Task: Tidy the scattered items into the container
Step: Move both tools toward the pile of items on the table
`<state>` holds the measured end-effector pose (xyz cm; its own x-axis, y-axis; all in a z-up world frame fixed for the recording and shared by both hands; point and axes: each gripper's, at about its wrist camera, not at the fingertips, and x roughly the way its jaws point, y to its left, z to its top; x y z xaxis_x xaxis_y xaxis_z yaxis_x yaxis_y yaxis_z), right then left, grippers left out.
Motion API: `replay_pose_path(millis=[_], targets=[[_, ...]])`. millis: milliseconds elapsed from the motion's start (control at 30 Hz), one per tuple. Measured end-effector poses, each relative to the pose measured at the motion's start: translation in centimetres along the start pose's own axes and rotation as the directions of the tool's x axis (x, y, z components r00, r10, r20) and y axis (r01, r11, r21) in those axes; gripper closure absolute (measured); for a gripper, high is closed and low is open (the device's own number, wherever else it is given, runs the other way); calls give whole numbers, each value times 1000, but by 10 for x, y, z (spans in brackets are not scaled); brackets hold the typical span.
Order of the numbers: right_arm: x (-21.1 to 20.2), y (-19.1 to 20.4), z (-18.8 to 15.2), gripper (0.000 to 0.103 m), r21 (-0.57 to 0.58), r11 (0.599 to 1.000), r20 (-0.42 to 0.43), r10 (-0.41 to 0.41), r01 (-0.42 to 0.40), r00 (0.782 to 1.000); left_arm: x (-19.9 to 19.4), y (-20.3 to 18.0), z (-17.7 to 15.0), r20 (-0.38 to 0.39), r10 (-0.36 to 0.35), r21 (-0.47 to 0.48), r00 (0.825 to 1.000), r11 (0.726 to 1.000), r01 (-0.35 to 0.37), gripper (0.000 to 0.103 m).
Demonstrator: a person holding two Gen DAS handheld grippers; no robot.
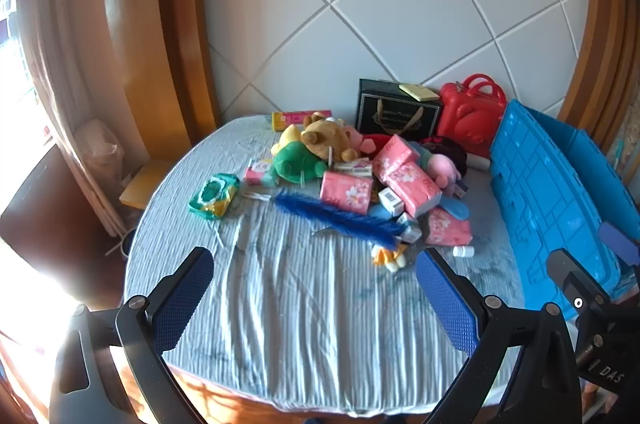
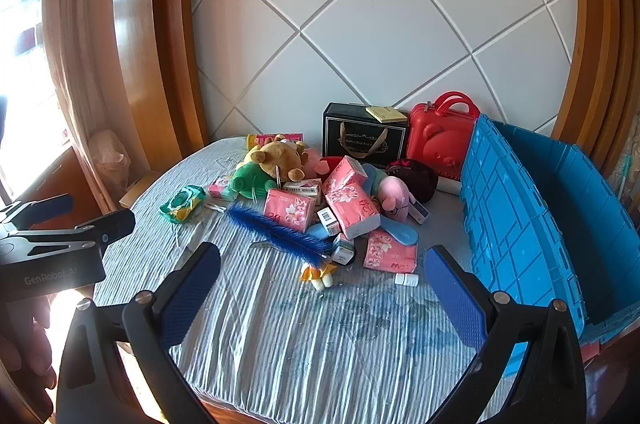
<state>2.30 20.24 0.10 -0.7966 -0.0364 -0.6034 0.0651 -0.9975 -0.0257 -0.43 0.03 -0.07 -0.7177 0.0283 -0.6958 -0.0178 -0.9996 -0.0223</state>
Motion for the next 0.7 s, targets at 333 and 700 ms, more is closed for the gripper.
replay_pose_path(millis=[333, 700], targets=[[21, -17, -10, 0, 34, 999, -33, 17, -16, 999, 26, -13, -4, -66, -20, -9, 998, 1000, 19, 1], [77, -68, -19, 0, 4, 998, -44, 67, -67, 997, 82, -20, -1, -154, -47, -83, 987, 996, 34, 1]])
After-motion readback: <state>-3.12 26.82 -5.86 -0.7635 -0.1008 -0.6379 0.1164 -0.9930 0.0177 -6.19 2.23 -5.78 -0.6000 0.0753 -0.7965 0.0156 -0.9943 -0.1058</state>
